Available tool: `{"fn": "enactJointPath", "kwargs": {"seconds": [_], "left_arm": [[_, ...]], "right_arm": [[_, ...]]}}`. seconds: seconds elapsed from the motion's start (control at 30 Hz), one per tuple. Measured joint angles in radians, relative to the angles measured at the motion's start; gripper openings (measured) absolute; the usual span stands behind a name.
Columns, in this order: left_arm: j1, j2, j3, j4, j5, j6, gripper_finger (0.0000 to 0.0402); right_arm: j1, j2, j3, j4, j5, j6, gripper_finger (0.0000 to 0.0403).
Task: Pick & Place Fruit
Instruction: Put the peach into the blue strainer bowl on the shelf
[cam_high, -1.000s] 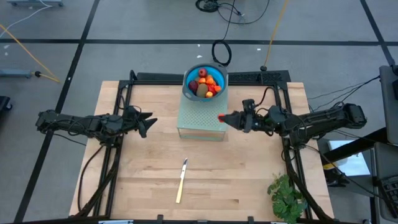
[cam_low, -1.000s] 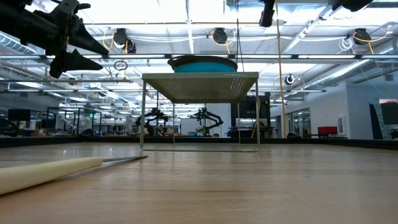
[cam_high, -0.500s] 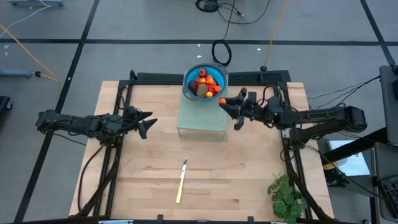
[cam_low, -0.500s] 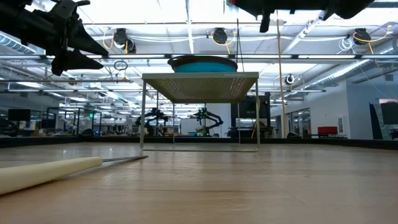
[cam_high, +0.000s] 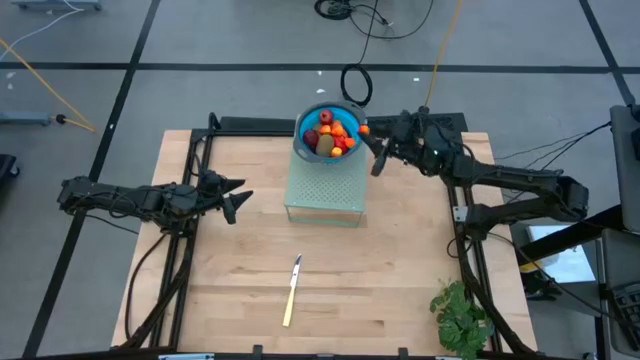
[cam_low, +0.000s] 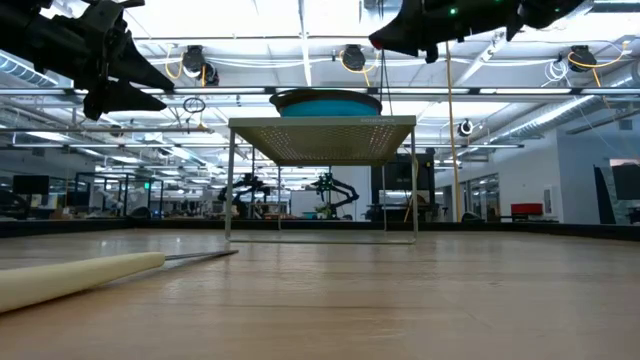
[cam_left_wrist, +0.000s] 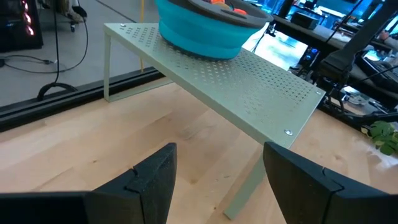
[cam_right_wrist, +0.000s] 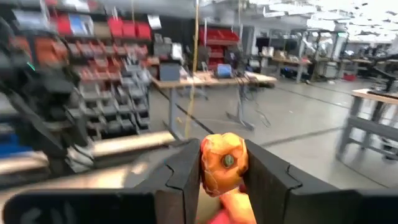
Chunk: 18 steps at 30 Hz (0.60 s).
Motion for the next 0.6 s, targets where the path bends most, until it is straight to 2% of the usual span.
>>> {"fn": "enactJointPath", "kwargs": {"seconds": [0.27,0.6], "left_arm": [[0.000,0.000,0.000,0.003,-0.032,-0.001,0.0241],[0.000,0.000,0.000,0.005,-0.112,-0.004,0.0241]], "right_arm": [[-0.073,0.059,0.152,-0.195,-0.004,-0.122,0.0100],[-0.119,0.214,0.290,-0.303,-0.103,-0.210,0.0100]]}}
